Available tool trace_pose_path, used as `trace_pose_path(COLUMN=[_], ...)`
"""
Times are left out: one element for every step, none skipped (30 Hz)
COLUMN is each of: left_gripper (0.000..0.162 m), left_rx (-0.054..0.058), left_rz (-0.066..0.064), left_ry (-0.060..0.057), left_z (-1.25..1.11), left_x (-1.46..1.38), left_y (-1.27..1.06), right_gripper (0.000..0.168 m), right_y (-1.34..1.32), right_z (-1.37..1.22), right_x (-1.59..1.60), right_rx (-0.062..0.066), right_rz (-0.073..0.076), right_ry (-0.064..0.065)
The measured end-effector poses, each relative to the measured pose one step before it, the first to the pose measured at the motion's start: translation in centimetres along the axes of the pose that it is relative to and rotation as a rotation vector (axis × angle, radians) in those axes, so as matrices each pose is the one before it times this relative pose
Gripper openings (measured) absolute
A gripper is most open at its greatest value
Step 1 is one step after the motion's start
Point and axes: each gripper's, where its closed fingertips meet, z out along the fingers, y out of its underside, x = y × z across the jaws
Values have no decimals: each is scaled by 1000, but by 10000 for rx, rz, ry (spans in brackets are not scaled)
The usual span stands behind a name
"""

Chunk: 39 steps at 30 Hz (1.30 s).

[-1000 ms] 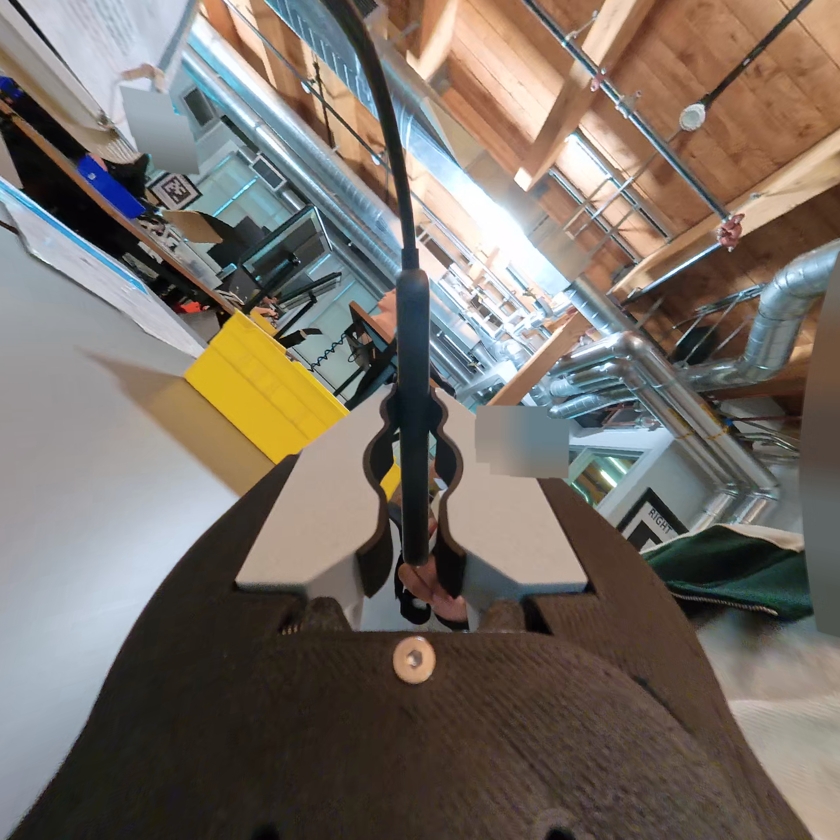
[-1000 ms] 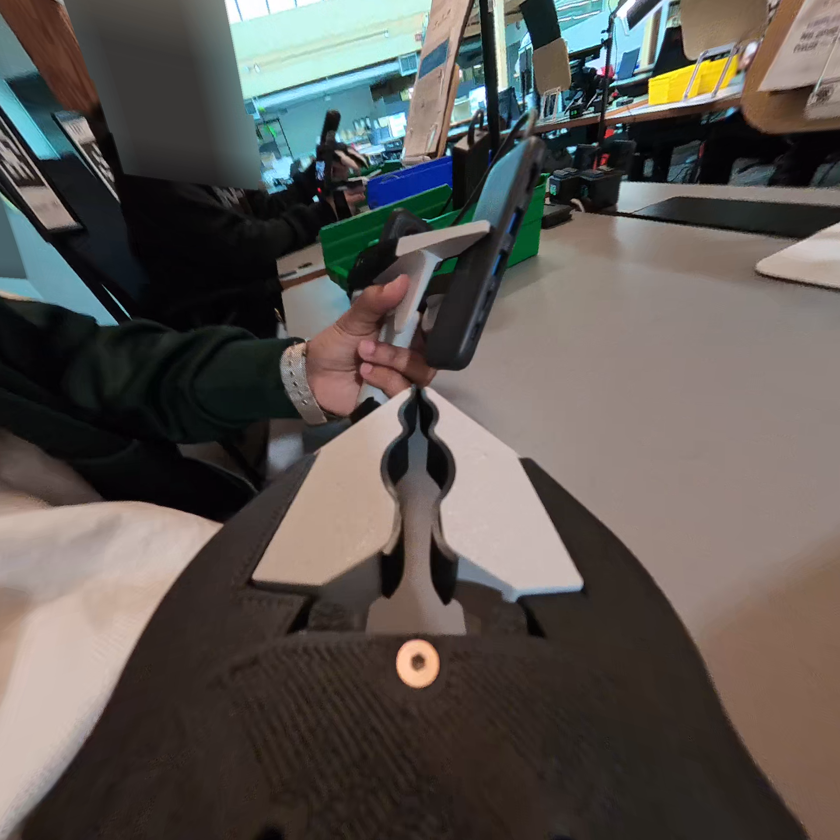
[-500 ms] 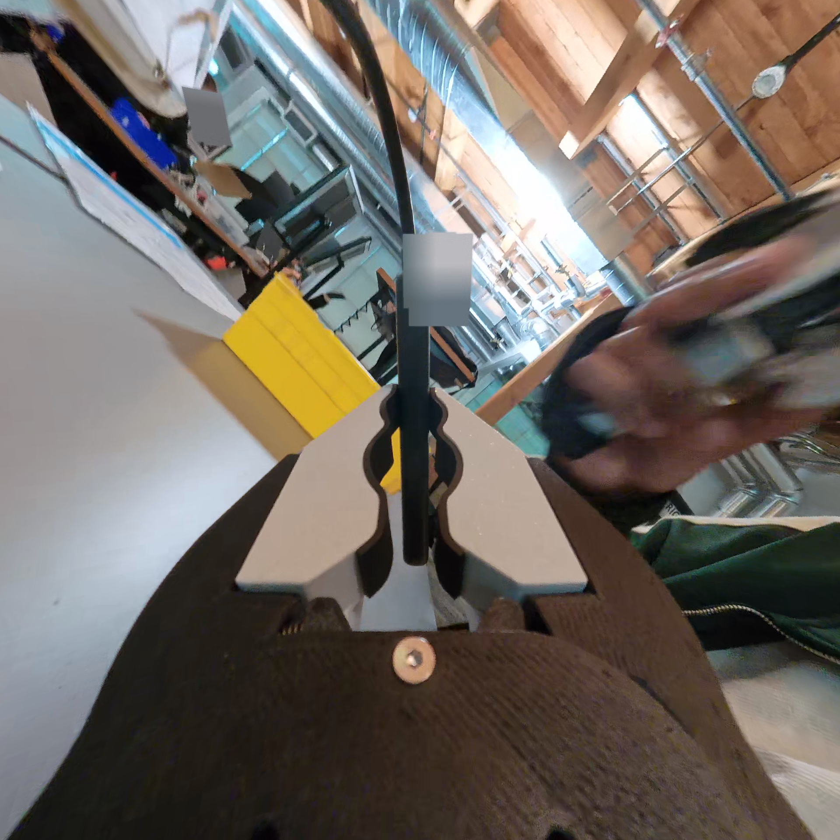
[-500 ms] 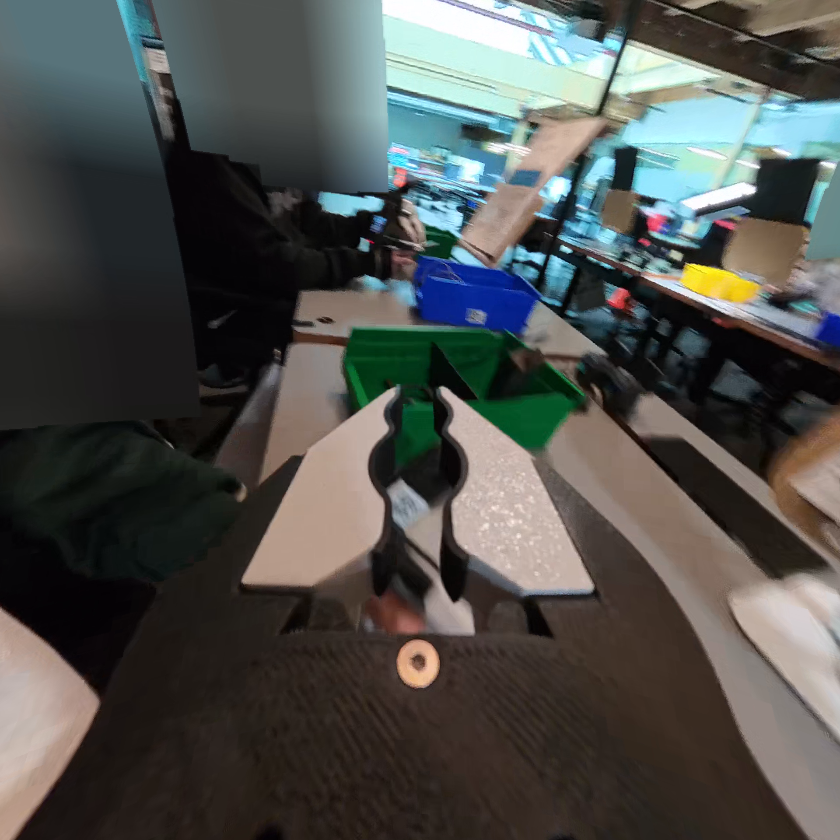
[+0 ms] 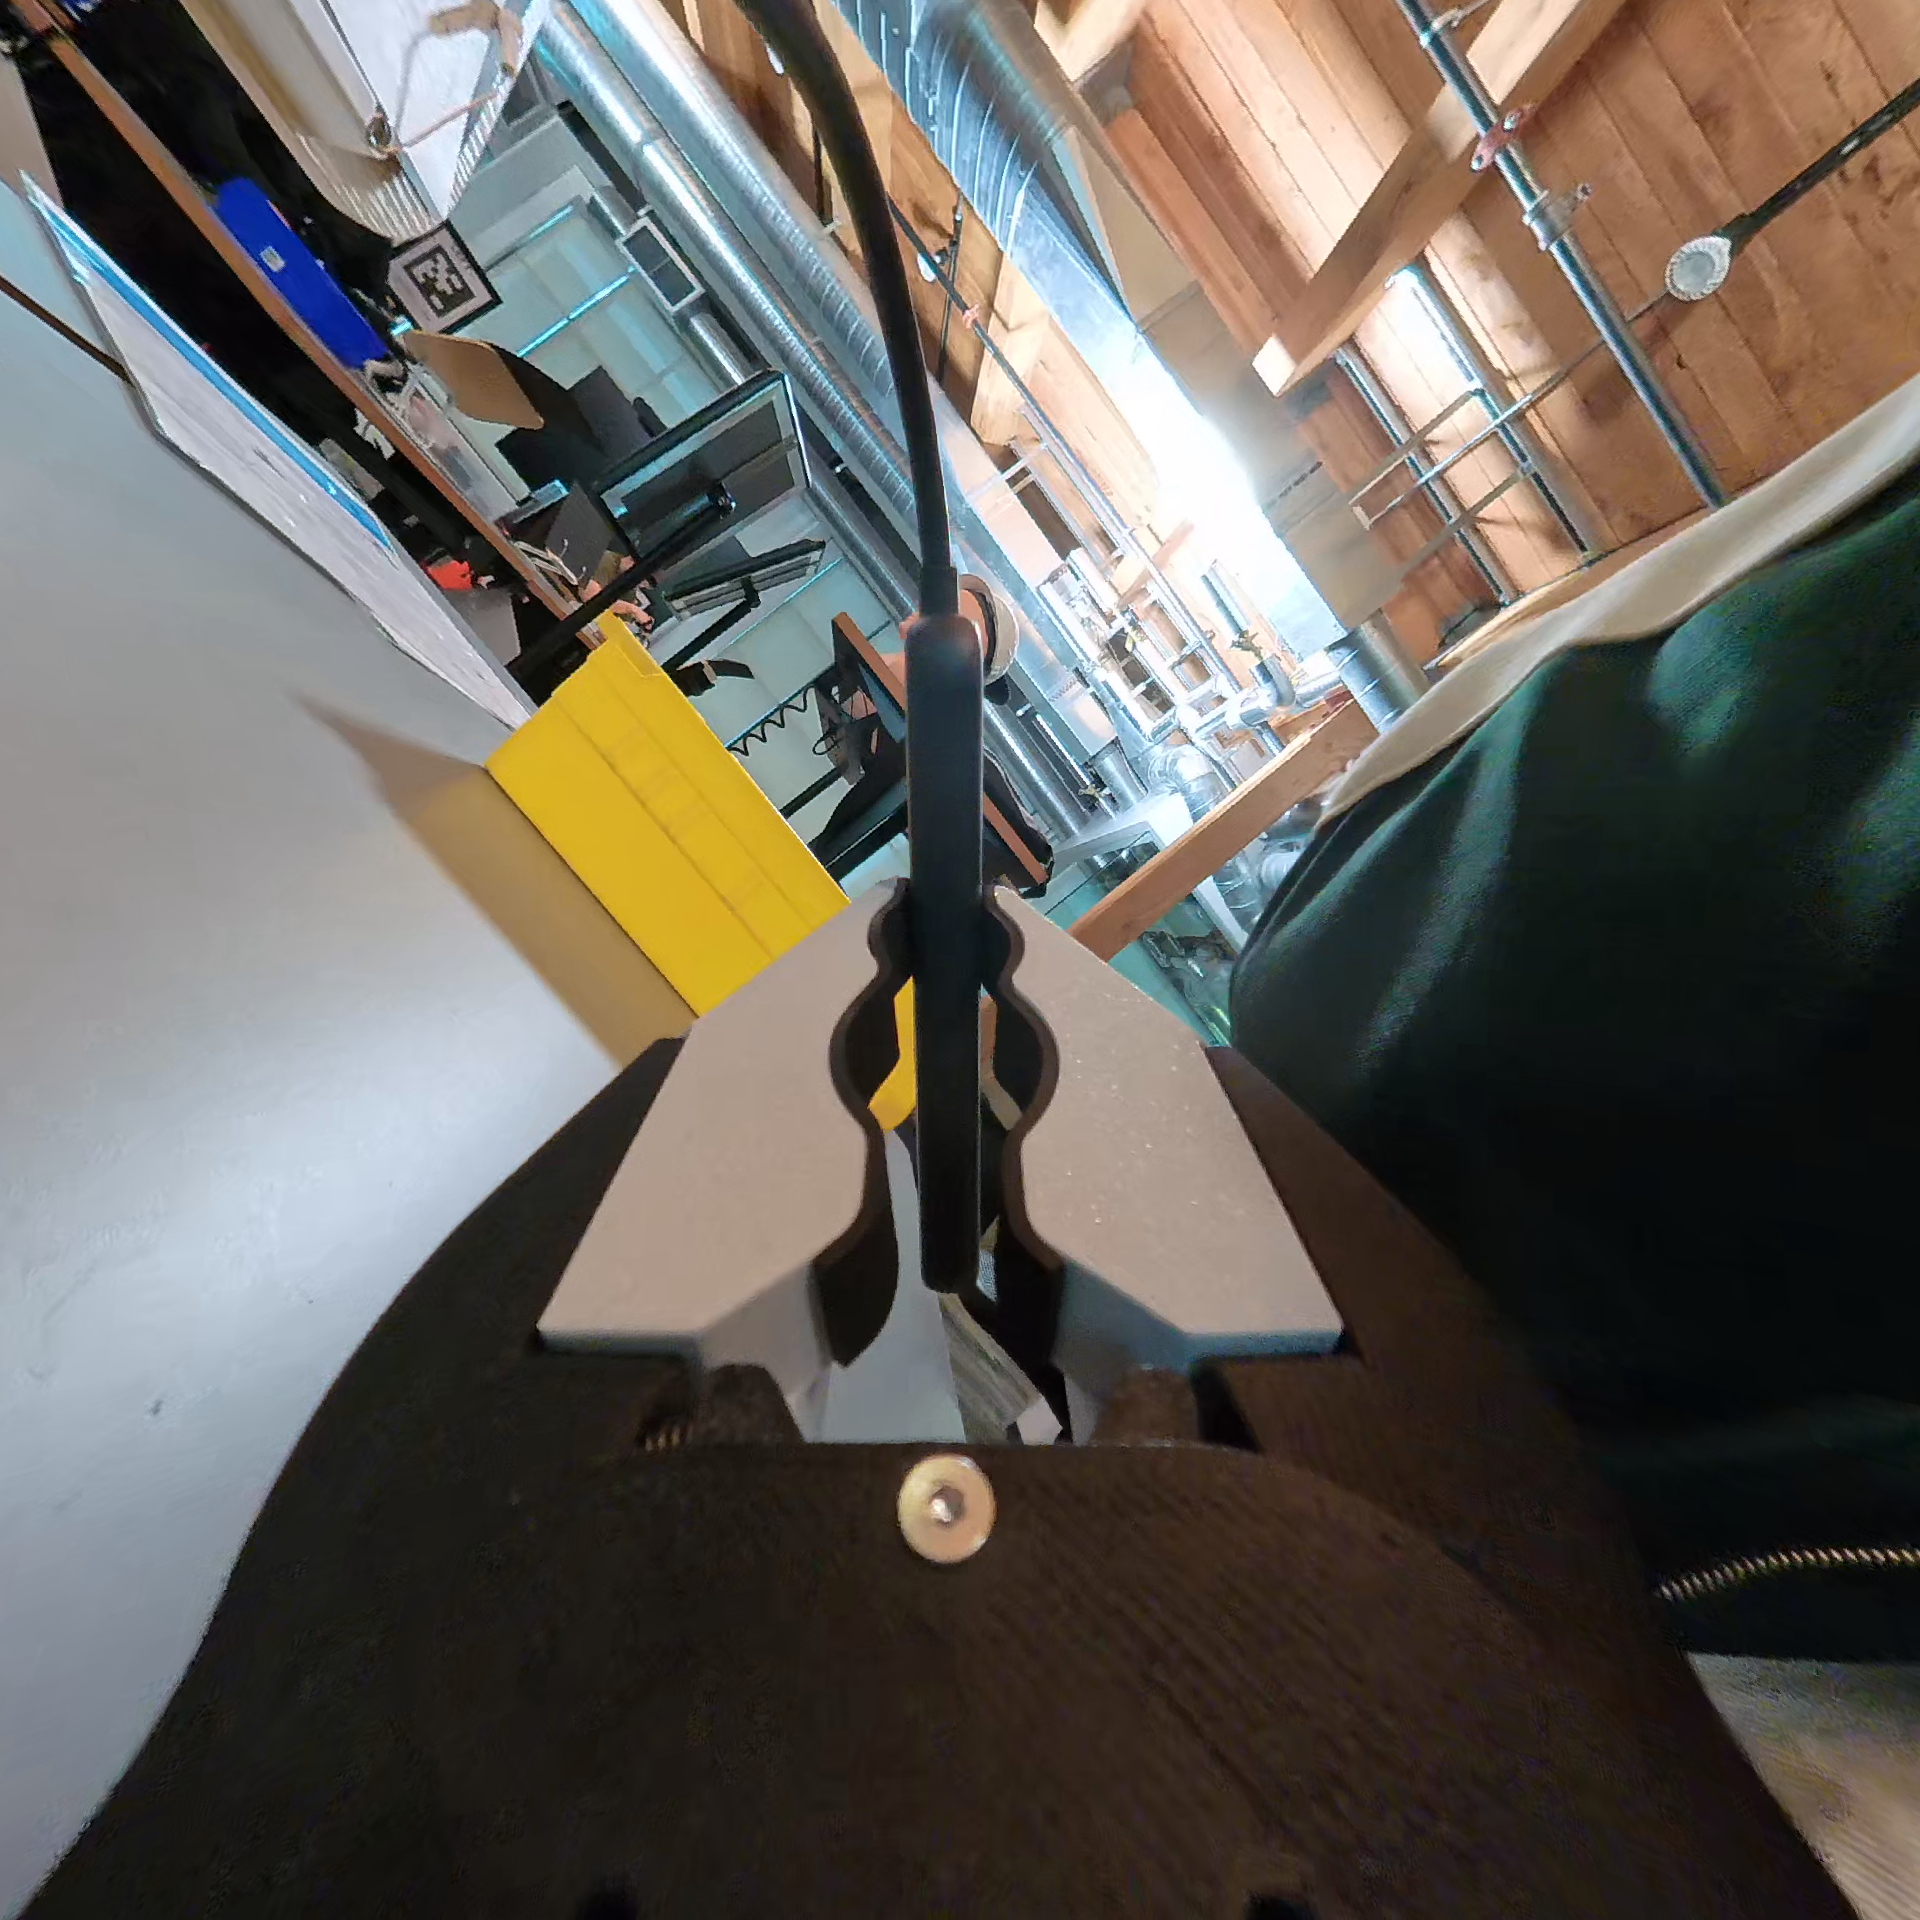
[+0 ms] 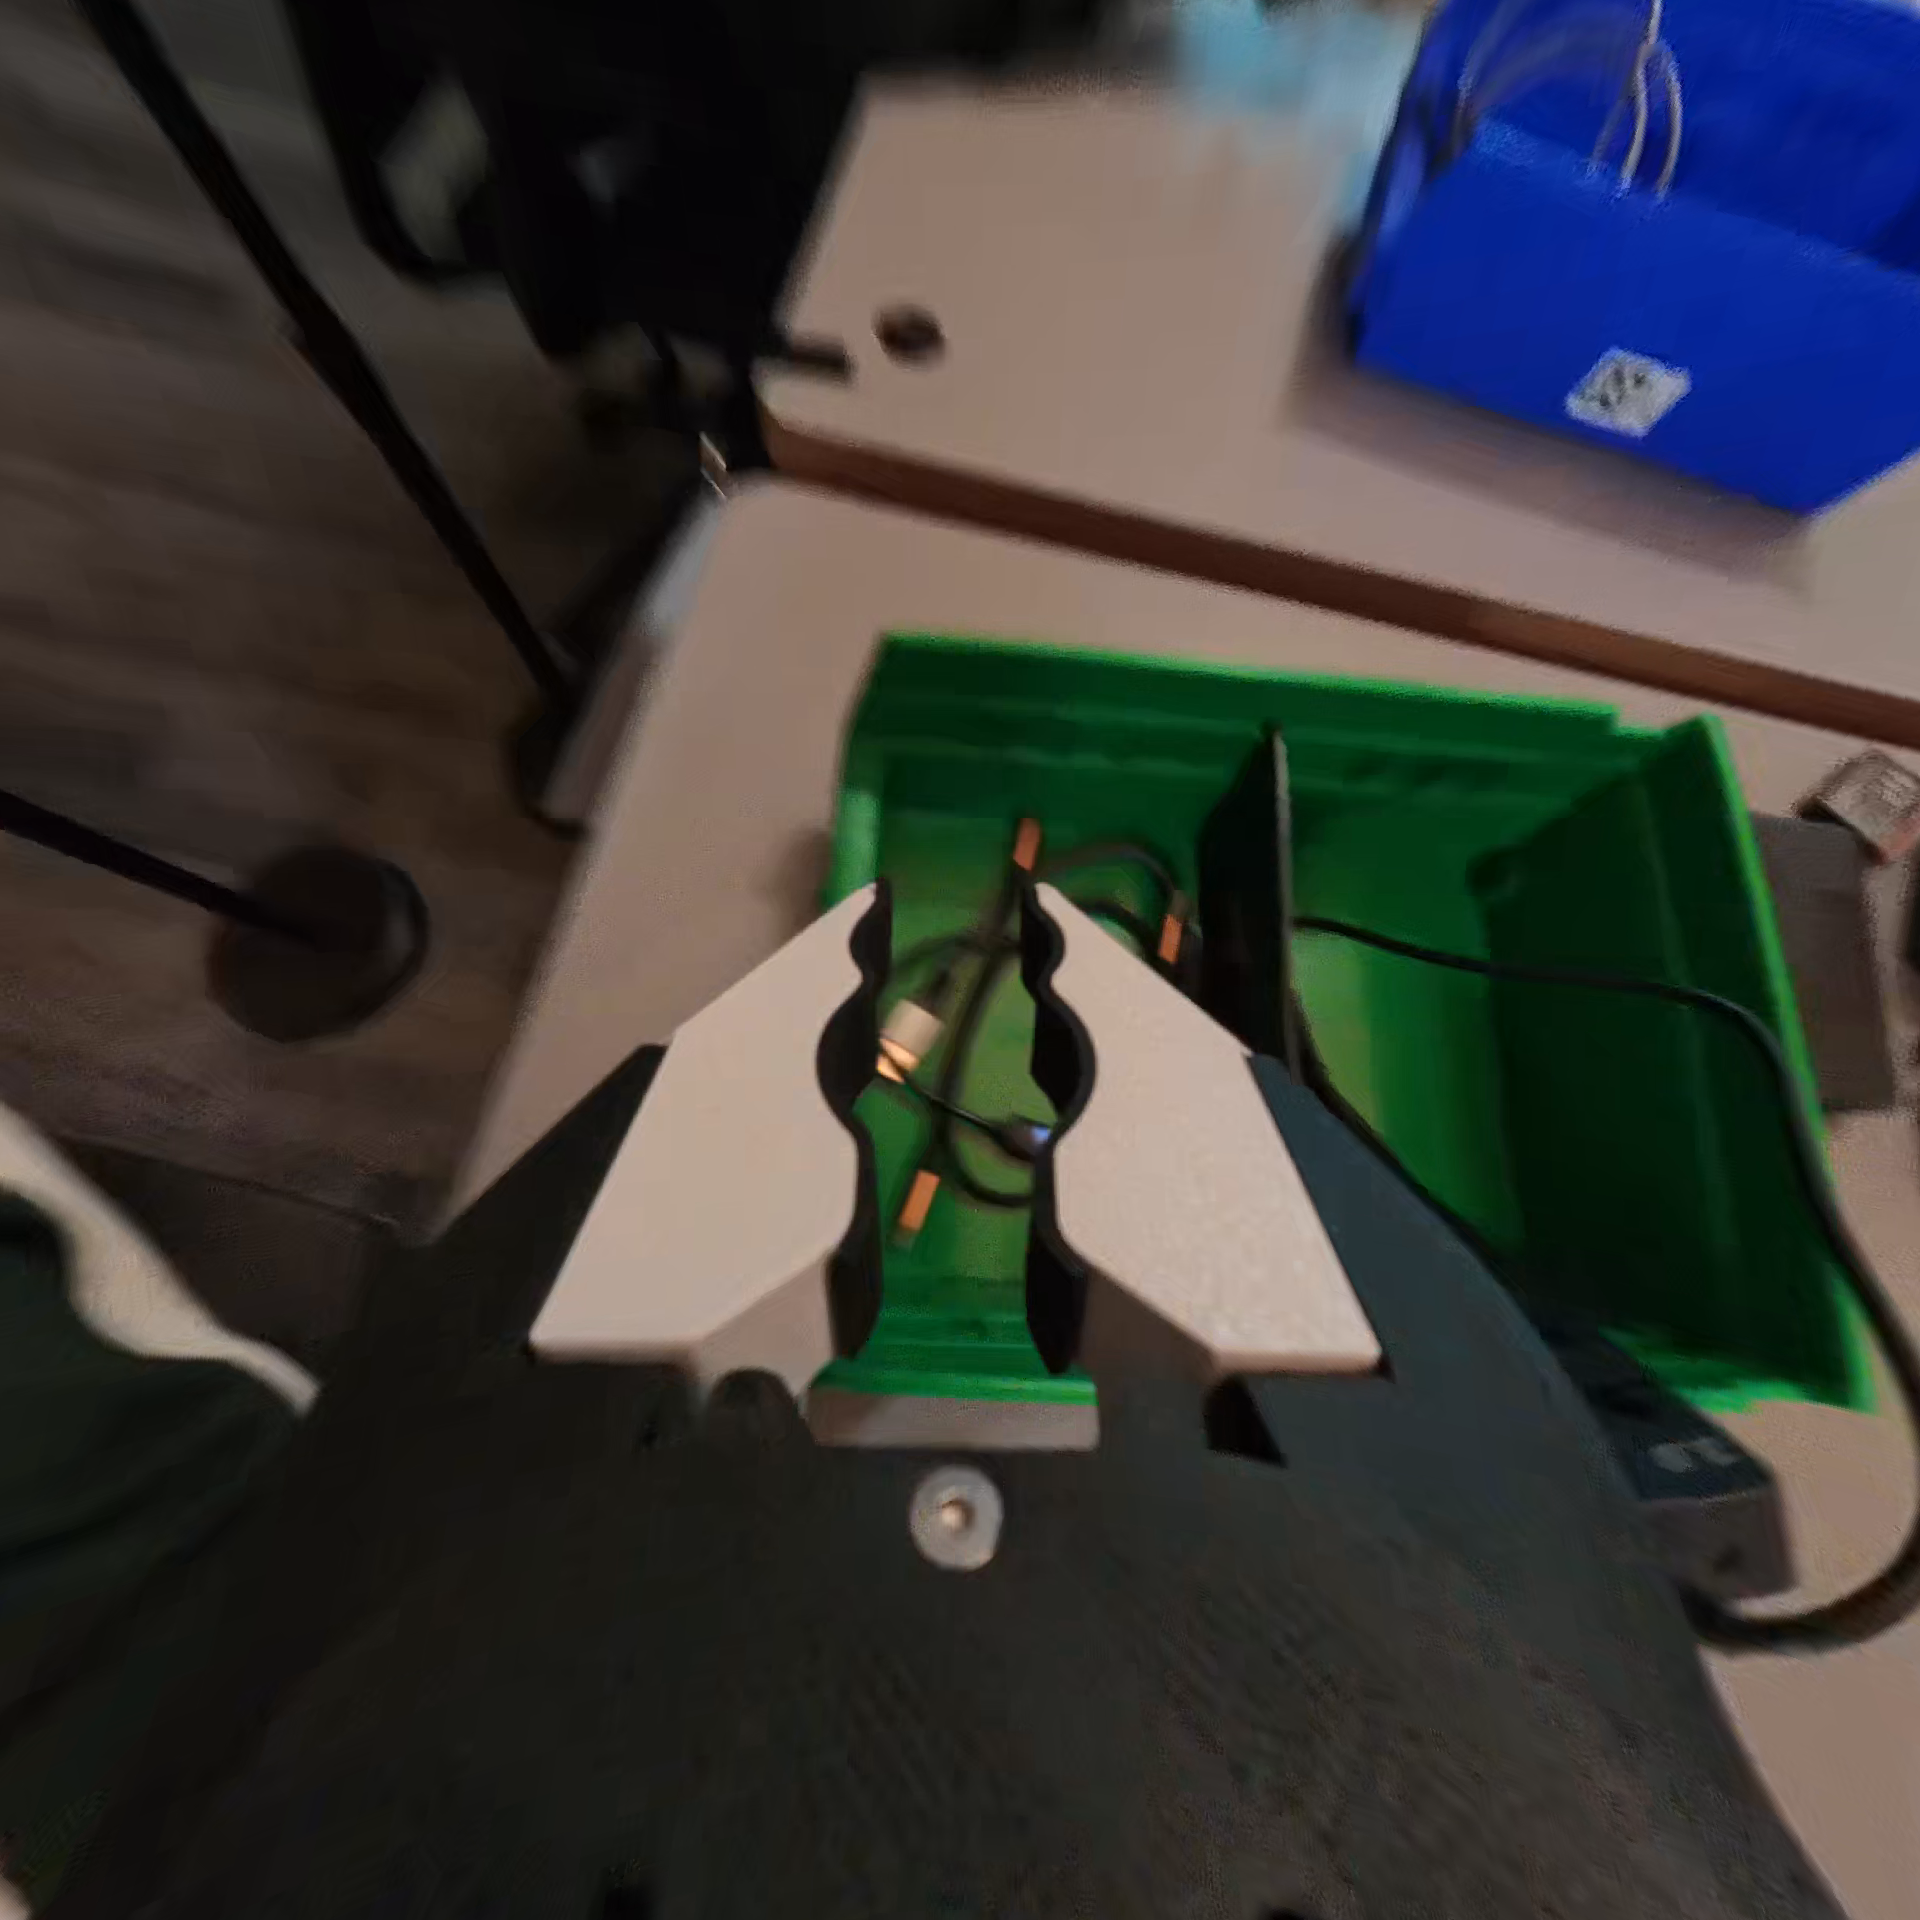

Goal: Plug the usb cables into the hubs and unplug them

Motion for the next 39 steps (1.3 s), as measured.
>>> trace_pose_path(left_gripper=[8,8,8,8,8,8,8,8,8,8,8,8,8,8,8,8,8,8,8,8,8,8,8,8,8,8,8,8,8,8,8,8,8,8,8,8,8,8,8], left_rx=[-29,-31,-33,-33,-34,-32,-42,-53,-51,-53,-47,-42,-36,-11,33,53,52,59,65,45,13,1,8,20,17,8,1,12,42,62,55,39,28,30,14,-9,-16,-5,6], left_rz=[-37,-27,-10,7,13,13,6,7,35,71,112,125,97,67,47,12,-20,-28,-25,-21,-20,-21,-22,-22,-21,-11,-15,-37,-50,-59,-68,-63,-48,-15,9,8,-2,-8,-6], left_ry=[33,21,10,8,3,1,3,-1,-23,-78,-92,-61,-42,-24,-19,-9,4,8,-3,-9,-7,-6,2,13,7,1,-8,-20,-9,8,10,10,2,-6,-9,-11,-3,-2,-7], left_z=[65,69,58,56,61,67,77,81,54,28,-8,-26,-44,-53,-61,-56,-51,-42,-45,-26,-28,-22,-31,-24,-30,-24,-34,-34,-49,-46,-38,-35,-19,-5,-4,24,23,12,5], left_x=[42,45,19,29,19,6,-9,-25,-31,-100,-85,-30,-7,6,-1,-12,-12,-24,-37,-51,-59,-37,-15,18,2,-27,-59,-95,-74,-48,-44,-28,-32,-9,-6,-19,-4,-7,-4], left_y=[83,91,91,85,72,79,89,99,82,54,15,-14,-36,-78,-111,-141,-118,-121,-110,-85,-40,-23,-46,-77,-68,-66,-55,-69,-105,-108,-80,-56,-36,-39,-7,20,46,44,16], right_gripper=[23,22,21,20,20,20,20,20,20,17,15,15,15,16,16,16,17,20,19,17,15,12,7,6,6,6,6,6,6,6,6,6,5,6,6,6,6,6,6], right_y=[1108,936,756,560,378,287,222,195,133,-26,-182,-169,-119,-47,-11,62,180,267,276,210,129,-43,-225,-284,-363,-514,-625,-705,-798,-909,-1077,-1210,-1296,-1327,-1235,-1065,-839,-574,-349], right_z=[1609,1539,1451,1328,1208,1089,975,882,775,698,635,584,523,453,422,389,394,392,394,376,317,142,-136,-412,-724,-1089,-1418,-1691,-1916,-2120,-2270,-2416,-2506,-2500,-2442,-2318,-2165,-2024,-1930], right_x=[1127,857,542,257,121,40,56,208,286,100,-92,-19,187,373,364,240,171,118,-3,-95,-106,-21,56,69,66,63,71,61,75,90,76,258,403,360,411,510,510,616,744], right_rx=[-790,-699,-618,-528,-463,-440,-448,-450,-394,-268,-154,-127,-135,-139,-126,-123,-162,-203,-182,-127,-78,49,193,255,339,480,589,662,739,825,939,1029,1061,1030,900,715,507,283,130], right_rz=[-422,-392,-332,-247,-168,-127,-102,-50,67,193,226,171,72,-14,-50,-31,6,-3,-23,14,58,54,13,-2,28,54,70,50,2,-94,-237,-334,-409,-470,-489,-486,-458,-391,-295], right_ry=[485,396,275,140,75,37,48,145,177,51,-79,-32,113,221,222,138,88,60,-13,-63,-58,-23,2,-17,-46,-65,-63,-88,-73,-51,-26,167,312,315,374,426,401,434,461])
